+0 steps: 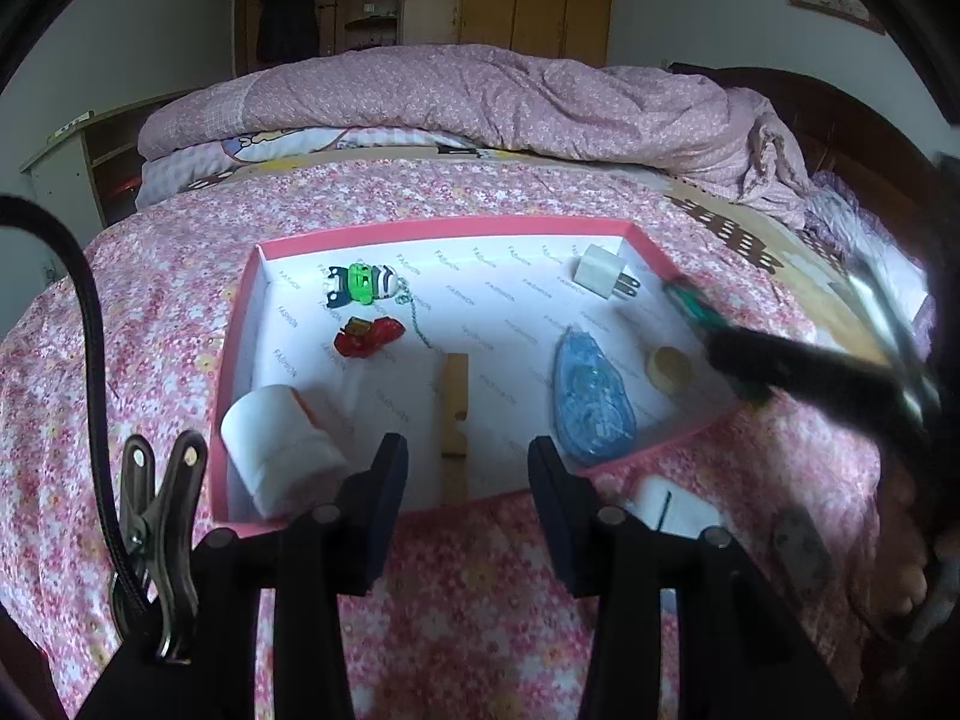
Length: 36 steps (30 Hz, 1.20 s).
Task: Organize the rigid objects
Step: 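Carry the stick and lighter into the tray and open both grippers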
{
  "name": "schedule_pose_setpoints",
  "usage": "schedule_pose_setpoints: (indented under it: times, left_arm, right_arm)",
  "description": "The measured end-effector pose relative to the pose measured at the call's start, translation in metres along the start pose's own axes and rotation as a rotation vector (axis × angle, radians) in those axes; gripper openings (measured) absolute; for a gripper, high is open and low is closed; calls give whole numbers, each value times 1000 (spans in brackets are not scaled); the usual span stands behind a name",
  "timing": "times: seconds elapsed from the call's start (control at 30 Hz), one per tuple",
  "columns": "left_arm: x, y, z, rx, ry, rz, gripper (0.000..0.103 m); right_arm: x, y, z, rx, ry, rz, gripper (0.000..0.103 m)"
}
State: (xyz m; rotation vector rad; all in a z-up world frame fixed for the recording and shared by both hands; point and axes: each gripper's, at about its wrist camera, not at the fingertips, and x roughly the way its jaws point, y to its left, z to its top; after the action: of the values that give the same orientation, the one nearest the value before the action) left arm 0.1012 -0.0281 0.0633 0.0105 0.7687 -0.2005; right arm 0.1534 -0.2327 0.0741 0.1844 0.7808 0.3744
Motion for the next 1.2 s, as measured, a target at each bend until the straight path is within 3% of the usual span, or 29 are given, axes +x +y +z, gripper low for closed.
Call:
schedule_pose_setpoints:
  times: [0.57,1.2]
  left_arm:
    - [-17,2,-10,-13,6,-19,44]
    - [-19,0,-9,-23,16,-16,44]
  right_arm:
    - [50,8,36,-19,33,-22,24]
    - [22,15,21,-61,16,-36,36]
